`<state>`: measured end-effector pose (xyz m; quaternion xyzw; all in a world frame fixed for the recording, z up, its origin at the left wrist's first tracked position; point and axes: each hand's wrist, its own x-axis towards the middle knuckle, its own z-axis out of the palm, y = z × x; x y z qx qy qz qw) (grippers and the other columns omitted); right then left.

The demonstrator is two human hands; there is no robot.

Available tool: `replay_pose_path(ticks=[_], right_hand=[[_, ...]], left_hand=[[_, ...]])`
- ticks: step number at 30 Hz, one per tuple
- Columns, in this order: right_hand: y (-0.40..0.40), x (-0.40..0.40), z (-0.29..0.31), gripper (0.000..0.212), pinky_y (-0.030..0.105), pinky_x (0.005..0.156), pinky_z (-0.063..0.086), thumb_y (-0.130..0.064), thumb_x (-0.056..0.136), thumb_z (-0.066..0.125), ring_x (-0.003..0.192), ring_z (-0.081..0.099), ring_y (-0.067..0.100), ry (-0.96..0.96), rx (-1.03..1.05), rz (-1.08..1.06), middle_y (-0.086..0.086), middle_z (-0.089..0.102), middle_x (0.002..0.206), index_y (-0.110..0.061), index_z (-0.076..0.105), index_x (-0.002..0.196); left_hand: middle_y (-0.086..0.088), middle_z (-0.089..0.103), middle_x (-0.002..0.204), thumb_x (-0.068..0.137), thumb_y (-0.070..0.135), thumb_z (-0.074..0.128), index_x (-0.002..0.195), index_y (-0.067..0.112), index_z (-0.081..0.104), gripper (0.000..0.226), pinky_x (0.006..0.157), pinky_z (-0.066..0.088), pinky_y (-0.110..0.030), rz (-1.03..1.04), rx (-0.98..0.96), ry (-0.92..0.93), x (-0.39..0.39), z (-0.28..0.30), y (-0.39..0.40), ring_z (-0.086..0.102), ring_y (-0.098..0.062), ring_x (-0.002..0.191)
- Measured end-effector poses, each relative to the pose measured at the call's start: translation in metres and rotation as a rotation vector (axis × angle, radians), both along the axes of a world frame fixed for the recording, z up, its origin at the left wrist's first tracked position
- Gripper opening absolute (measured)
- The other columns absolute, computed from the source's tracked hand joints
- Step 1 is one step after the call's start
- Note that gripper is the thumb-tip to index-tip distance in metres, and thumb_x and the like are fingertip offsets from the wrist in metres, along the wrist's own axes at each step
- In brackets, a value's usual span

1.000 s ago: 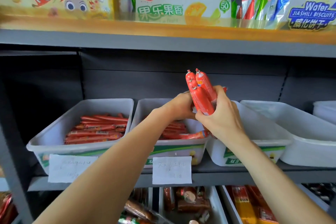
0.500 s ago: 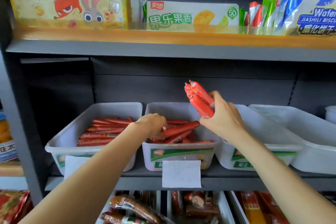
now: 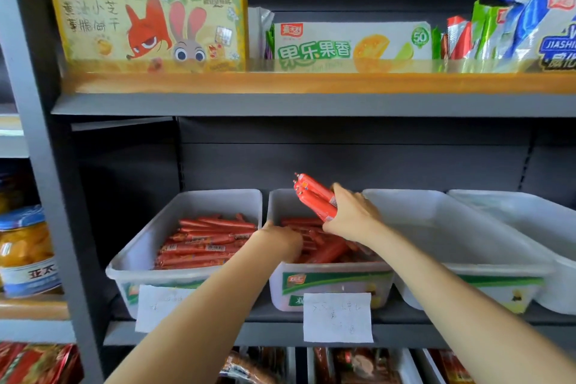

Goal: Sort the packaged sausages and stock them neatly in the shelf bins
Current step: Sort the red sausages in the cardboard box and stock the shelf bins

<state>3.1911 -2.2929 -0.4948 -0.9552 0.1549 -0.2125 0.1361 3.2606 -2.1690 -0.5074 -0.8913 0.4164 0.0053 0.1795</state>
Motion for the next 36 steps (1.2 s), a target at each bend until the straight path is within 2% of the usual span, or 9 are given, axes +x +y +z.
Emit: replay_pose_path(ticks=[5, 10, 14, 19, 22, 24, 30, 34, 36], right_hand=[[-0.011, 0.004, -0.012, 0.041, 0.027, 0.071, 0.038, -0.022, 0.076, 0.069, 0.09, 0.051, 0.024, 0.089, 0.057, -0.092, 0.001, 0.051, 0.112, -0.018, 0.042, 0.106], [-0.01, 0.026, -0.018, 0.047, 0.03, 0.07, 0.041, -0.013, 0.082, 0.059, 0.105, 0.058, 0.029, 0.178, -0.134, -0.047, 0.004, 0.058, 0.121, -0.019, 0.037, 0.124], [-0.007, 0.043, -0.015, 0.055, 0.038, 0.09, 0.038, -0.005, 0.085, 0.054, 0.119, 0.047, 0.031, 0.206, -0.342, 0.06, 0.008, 0.051, 0.127, -0.017, 0.032, 0.133], [-0.023, 0.046, -0.002, 0.081, 0.044, 0.108, 0.03, -0.033, 0.078, 0.073, 0.137, 0.024, 0.03, 0.461, -0.265, 0.118, 0.004, 0.033, 0.142, -0.031, 0.027, 0.145], [-0.038, 0.039, 0.012, 0.063, 0.029, 0.105, 0.034, -0.042, 0.082, 0.069, 0.129, 0.041, 0.019, 0.553, -0.069, 0.248, -0.006, 0.043, 0.139, -0.028, 0.044, 0.138], [-0.044, 0.034, 0.015, 0.046, 0.031, 0.107, 0.036, -0.041, 0.088, 0.062, 0.128, 0.045, 0.017, 0.584, -0.047, 0.274, -0.006, 0.048, 0.138, -0.028, 0.053, 0.132], [-0.044, 0.03, -0.014, 0.041, 0.027, 0.107, 0.034, -0.007, 0.096, 0.042, 0.127, 0.046, 0.019, 0.649, -0.113, 0.289, 0.001, 0.048, 0.141, -0.018, 0.052, 0.134], [-0.044, 0.025, -0.014, 0.045, 0.015, 0.074, 0.047, 0.003, 0.091, 0.037, 0.093, 0.058, 0.015, 0.584, -0.011, 0.258, 0.0, 0.061, 0.116, -0.02, 0.064, 0.118], [-0.046, 0.026, -0.011, 0.044, 0.023, 0.077, 0.05, 0.003, 0.09, 0.037, 0.093, 0.06, 0.018, 0.469, 0.039, 0.22, 0.002, 0.064, 0.113, -0.024, 0.067, 0.108]], left_hand=[[-0.007, 0.06, 0.123, 0.092, 0.017, 0.045, 0.118, 0.018, 0.059, 0.029, 0.106, 0.024, -0.038, 0.019, -0.222, -0.325, 0.01, 0.002, 0.004, 0.05, -0.026, 0.12], [-0.002, 0.06, 0.12, 0.091, 0.034, 0.048, 0.116, 0.025, 0.06, 0.03, 0.1, 0.031, -0.035, 0.024, -0.394, -0.124, 0.022, -0.004, 0.023, 0.047, -0.023, 0.119], [-0.004, 0.055, 0.127, 0.088, 0.036, 0.056, 0.121, 0.022, 0.058, 0.036, 0.101, 0.039, -0.035, 0.002, -0.493, 0.024, 0.025, -0.003, 0.035, 0.049, -0.024, 0.119], [-0.006, 0.046, 0.136, 0.09, 0.038, 0.053, 0.131, 0.022, 0.049, 0.044, 0.103, 0.032, -0.036, 0.0, -0.44, -0.069, 0.019, 0.001, 0.036, 0.043, -0.025, 0.126], [-0.005, 0.046, 0.137, 0.09, 0.038, 0.053, 0.133, 0.022, 0.045, 0.047, 0.103, 0.031, -0.034, -0.011, -0.431, -0.066, 0.019, 0.001, 0.029, 0.044, -0.024, 0.126], [-0.004, 0.047, 0.138, 0.092, 0.034, 0.051, 0.135, 0.021, 0.044, 0.046, 0.102, 0.031, -0.031, -0.014, -0.432, -0.055, 0.018, -0.001, 0.024, 0.046, -0.023, 0.125], [-0.009, 0.052, 0.136, 0.099, 0.026, 0.036, 0.137, 0.02, 0.045, 0.039, 0.105, 0.028, -0.033, -0.008, -0.345, -0.048, 0.01, -0.005, 0.013, 0.047, -0.027, 0.125], [-0.005, 0.05, 0.138, 0.099, 0.032, 0.035, 0.136, 0.025, 0.047, 0.039, 0.11, 0.022, -0.033, -0.015, -0.291, 0.013, 0.009, -0.006, 0.014, 0.044, -0.025, 0.128], [-0.002, 0.05, 0.138, 0.099, 0.035, 0.035, 0.137, 0.026, 0.044, 0.041, 0.112, 0.018, -0.036, -0.022, -0.265, 0.042, 0.012, -0.007, 0.014, 0.042, -0.023, 0.129]])
